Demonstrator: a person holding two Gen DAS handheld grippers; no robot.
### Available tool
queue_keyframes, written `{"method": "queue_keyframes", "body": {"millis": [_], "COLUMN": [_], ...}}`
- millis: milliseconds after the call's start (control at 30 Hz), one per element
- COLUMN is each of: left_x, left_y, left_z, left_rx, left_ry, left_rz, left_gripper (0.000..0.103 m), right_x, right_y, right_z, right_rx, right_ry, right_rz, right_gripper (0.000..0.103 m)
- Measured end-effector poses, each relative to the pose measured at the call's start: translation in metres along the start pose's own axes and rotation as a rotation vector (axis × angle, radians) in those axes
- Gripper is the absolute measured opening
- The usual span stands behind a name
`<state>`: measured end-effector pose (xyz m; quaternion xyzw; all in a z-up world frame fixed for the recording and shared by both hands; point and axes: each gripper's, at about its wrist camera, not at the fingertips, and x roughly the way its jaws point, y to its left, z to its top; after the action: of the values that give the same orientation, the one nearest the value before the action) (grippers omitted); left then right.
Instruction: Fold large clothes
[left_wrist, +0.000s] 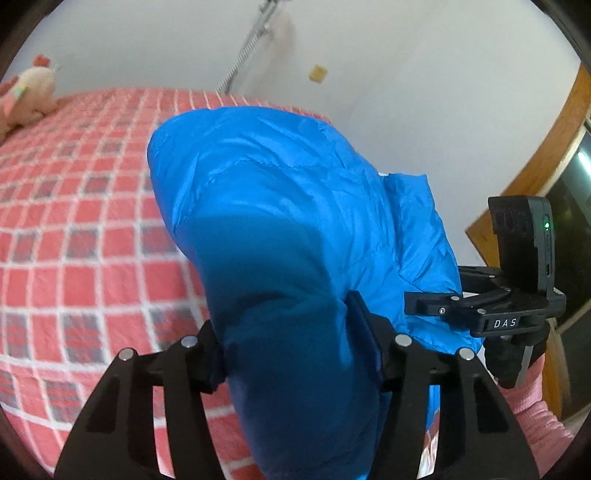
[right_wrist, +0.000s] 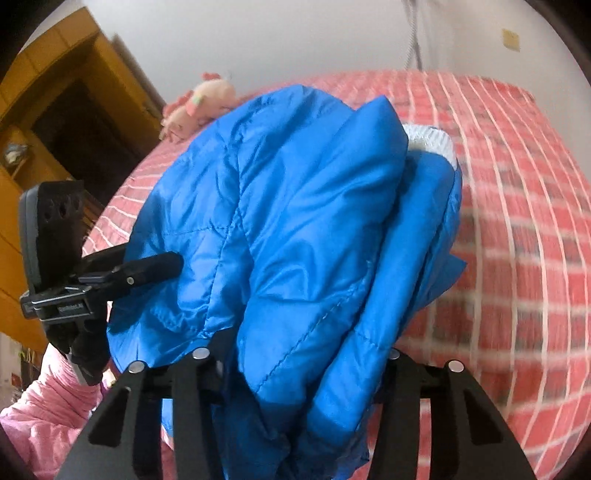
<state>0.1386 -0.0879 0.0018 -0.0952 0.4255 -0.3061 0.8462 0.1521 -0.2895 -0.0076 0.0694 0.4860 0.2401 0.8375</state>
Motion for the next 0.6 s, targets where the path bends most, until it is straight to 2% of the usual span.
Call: {"method": "queue_keyframes", "body": {"millis": [133,300,433,467,500,600], "left_x": [-0.015,-0.014,0.014,0.023,0.034,0.037], "left_y": [0.022,0.063,0.104,0.112,0.121,0.126], "left_z": [0.024,0.053,0.064,0.062,0.058,0.050], "left_rx": [-0.020,-0.046,-0.096,-0.107,-0.120,-0.118], "left_ry": [-0.062,-0.098,-0.064,-0.043,-0.031,-0.052], "left_rz": [0.054,0.117,0.133,0.145,0.163,0.152], "left_gripper": [0.056,0.056,0.057,0.060,0.063,0.068], "right_x": [0.021,0.061,0.105,0.116,0.121,0.122], "right_y": [0.006,0.001,-0.013,-0.018,-0.021,-0.028], "right_z": [0.042,0.085,0.096,0.094,0.093,0.088], "right_rx": [-0.036,-0.045,-0.018,-0.002,0.009,0.027], "right_ry": [-0.015,-0.008,0.043,0.062,0.064,0.069], "right_rz": [0.047,0.104,0.107,0.089,0.091,0.108], "right_gripper": [0.048,0.048,0.049,0.052,0.054,0.056]}}
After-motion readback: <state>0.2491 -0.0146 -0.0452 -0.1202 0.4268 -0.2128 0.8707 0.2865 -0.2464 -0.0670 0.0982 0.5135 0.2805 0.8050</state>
